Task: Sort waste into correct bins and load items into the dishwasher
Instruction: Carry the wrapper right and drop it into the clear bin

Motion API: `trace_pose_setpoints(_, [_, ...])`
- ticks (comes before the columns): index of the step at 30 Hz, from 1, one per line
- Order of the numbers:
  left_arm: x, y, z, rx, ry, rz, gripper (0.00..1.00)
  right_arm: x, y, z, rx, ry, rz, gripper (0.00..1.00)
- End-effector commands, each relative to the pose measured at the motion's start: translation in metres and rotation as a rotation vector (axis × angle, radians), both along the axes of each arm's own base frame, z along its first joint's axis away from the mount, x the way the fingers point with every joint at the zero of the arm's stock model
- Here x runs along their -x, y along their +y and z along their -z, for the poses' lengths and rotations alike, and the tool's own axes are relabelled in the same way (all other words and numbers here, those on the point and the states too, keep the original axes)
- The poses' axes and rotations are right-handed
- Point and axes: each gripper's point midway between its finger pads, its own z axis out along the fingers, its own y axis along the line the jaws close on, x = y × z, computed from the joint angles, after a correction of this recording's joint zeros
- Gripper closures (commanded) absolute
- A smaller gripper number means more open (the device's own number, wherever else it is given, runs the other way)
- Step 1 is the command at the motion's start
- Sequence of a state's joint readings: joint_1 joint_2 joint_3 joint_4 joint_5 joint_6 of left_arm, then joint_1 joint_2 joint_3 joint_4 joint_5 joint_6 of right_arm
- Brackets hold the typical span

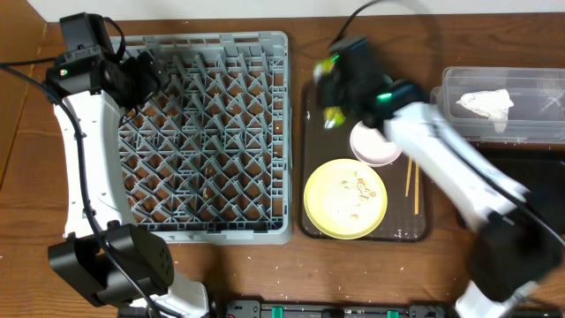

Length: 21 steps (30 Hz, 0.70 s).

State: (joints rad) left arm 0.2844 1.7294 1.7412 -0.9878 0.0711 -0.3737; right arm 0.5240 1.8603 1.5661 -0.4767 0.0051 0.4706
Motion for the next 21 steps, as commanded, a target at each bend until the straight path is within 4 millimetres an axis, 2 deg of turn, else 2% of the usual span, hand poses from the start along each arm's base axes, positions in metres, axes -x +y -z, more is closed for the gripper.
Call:
trace_pose_setpoints(1, [0.004, 0.001, -0.008, -0.010, -0.016, -0.011, 0.02, -0.018, -0.079, -0.067, -0.032, -0.107, 0.236, 0.99])
trace_pose_setpoints(3, [0.004, 0.001, -0.008, -0.010, -0.016, -0.011, 0.02, -0.021, -0.127, -0.069, -0.009, -0.091, 0.391, 0.99])
trace_pose_setpoints(4, [0.004, 0.001, -0.008, -0.010, -0.016, -0.011, 0.02, -0.021, -0.145, -0.067, 0.003, -0.076, 0.449, 0.99])
trace_pose_setpoints(7, [0.004, 0.001, -0.008, -0.010, -0.016, -0.011, 0.02, -0.012, -0.221, -0.047, 0.037, 0.014, 0.725, 0.99])
trace_pose_setpoints(8, [0.004, 0.001, -0.008, -0.010, -0.016, -0.011, 0.02, -0.010, -0.235, -0.042, 0.038, 0.034, 0.782, 0.99])
trace_pose_setpoints(9, [0.004, 0.001, -0.008, -0.010, -0.016, -0.011, 0.02, -0.006, -0.259, -0.032, 0.035, 0.067, 0.868, 0.99])
trace_pose_setpoints(10, [0.004, 0.001, -0.008, -0.010, -0.016, -0.011, 0.02, -0.005, -0.272, -0.026, 0.034, 0.081, 0.906, 0.99])
trace_pose_setpoints(11, [0.004, 0.001, -0.008, -0.010, -0.016, -0.011, 0.02, -0.007, -0.294, -0.016, 0.028, 0.091, 0.962, 0.99])
trace_pose_setpoints(14, [0.004, 0.001, -0.008, -0.010, -0.016, -0.011, 0.02, -0.015, -0.330, -0.001, 0.022, 0.088, 1.039, 0.99])
trace_pose_setpoints(15, [0.004, 0.001, -0.008, -0.010, -0.016, -0.011, 0.02, -0.020, -0.346, 0.008, 0.015, 0.090, 1.072, 0.88])
trace_pose_setpoints(16, [0.004, 0.001, -0.008, -0.010, -0.016, -0.011, 0.02, -0.021, -0.353, 0.013, 0.005, 0.098, 1.082, 0.79])
trace_pose_setpoints(17, [0.004, 0.001, -0.008, -0.010, -0.016, -0.011, 0.02, -0.022, -0.358, 0.018, -0.001, 0.108, 1.089, 0.63])
trace_pose_setpoints(18, [0.004, 0.001, -0.008, -0.010, -0.016, -0.011, 0.02, -0.021, -0.365, 0.024, -0.017, 0.130, 1.093, 0.31])
trace_pose_setpoints(19, [0.004, 0.001, -0.008, -0.010, -0.016, -0.011, 0.02, -0.021, -0.366, 0.025, -0.026, 0.137, 1.089, 0.22])
trace_pose_setpoints(21, [0.004, 0.001, -0.008, -0.010, -0.016, -0.011, 0.02, -0.021, -0.367, 0.024, -0.022, 0.139, 1.068, 0.17])
